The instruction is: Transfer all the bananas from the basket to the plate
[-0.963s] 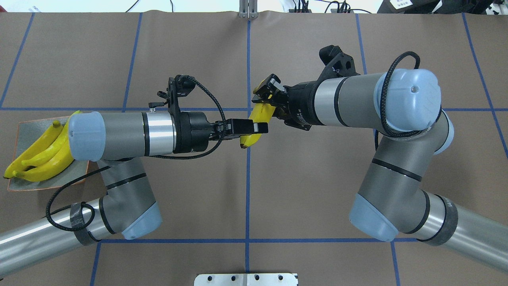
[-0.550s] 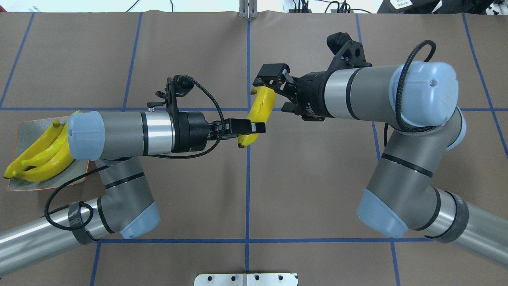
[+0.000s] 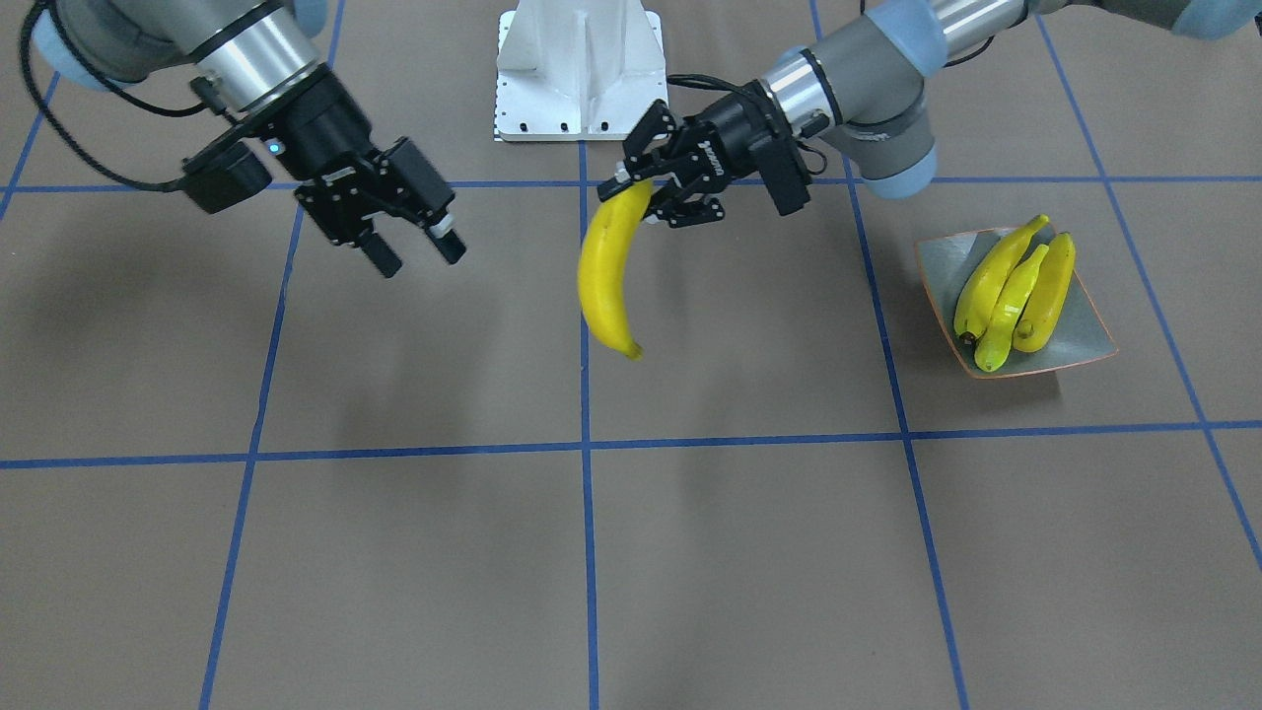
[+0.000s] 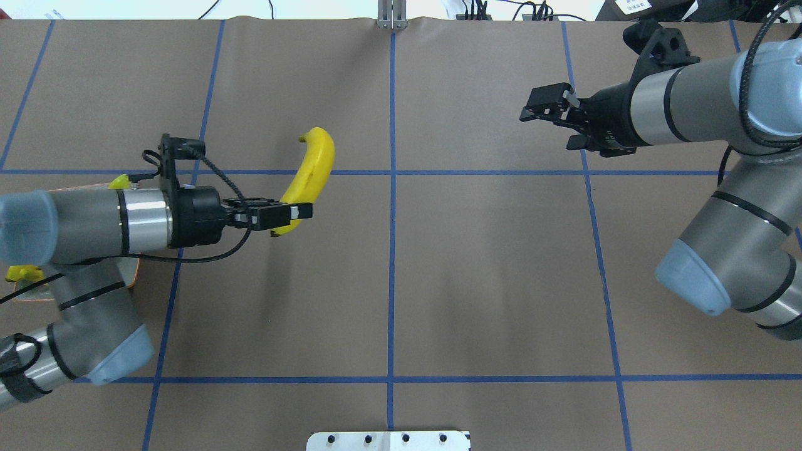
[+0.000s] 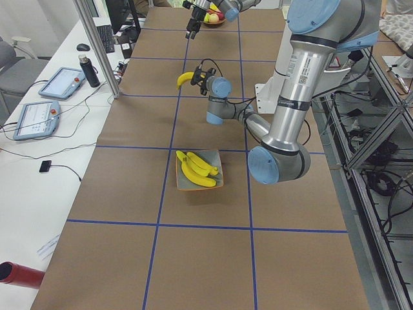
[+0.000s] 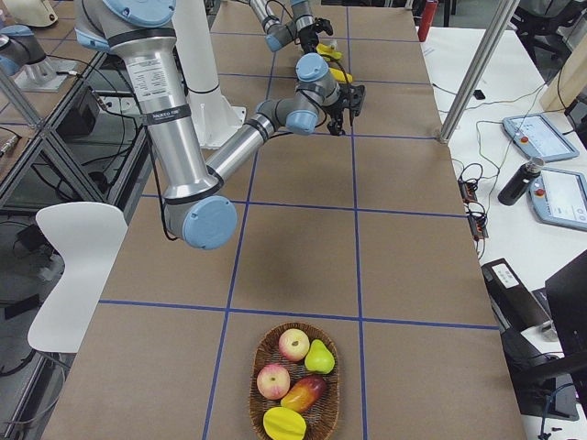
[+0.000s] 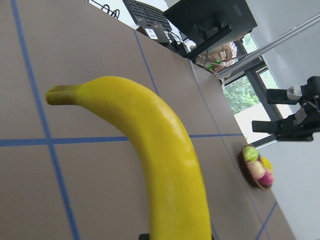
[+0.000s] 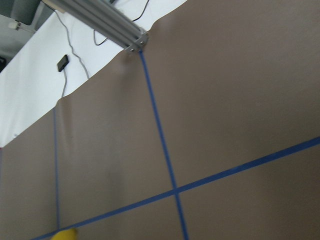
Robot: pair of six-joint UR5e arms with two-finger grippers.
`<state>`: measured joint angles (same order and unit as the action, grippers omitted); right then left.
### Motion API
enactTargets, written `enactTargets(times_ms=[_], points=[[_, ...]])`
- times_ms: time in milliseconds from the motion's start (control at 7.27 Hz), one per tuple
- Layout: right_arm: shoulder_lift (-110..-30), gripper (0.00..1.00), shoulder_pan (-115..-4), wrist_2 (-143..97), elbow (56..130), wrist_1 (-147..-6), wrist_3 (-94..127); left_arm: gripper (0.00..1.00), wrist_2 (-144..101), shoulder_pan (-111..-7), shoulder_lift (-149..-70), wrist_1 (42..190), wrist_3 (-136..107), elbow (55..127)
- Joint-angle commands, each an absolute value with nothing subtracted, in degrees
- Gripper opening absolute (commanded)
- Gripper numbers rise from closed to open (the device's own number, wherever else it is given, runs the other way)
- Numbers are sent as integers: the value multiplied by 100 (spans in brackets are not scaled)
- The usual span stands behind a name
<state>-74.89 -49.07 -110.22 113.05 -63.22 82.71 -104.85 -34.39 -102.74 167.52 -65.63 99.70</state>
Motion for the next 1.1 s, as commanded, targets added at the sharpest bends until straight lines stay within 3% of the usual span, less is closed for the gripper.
enactTargets(times_ms=[0,413,688,963], points=[[-8285,100,-5656,-11388,11094,-6434,6583,0,-10677,-3795,-9075,16752,-5025,10282],[-8919,100,-6833,-11880,10400,-6434,3991,0,-11282,-4244,-7484,16778,-3335,10643],[-8973,100,-7582,-12374,9715,-6399,2361,0,-11540,-4552,-7024,16752,-2613,10679],[-8982,100,-7786,-12401,9475,-6398,1988,0,-11470,-4570,-6961,16533,-2023,10591]])
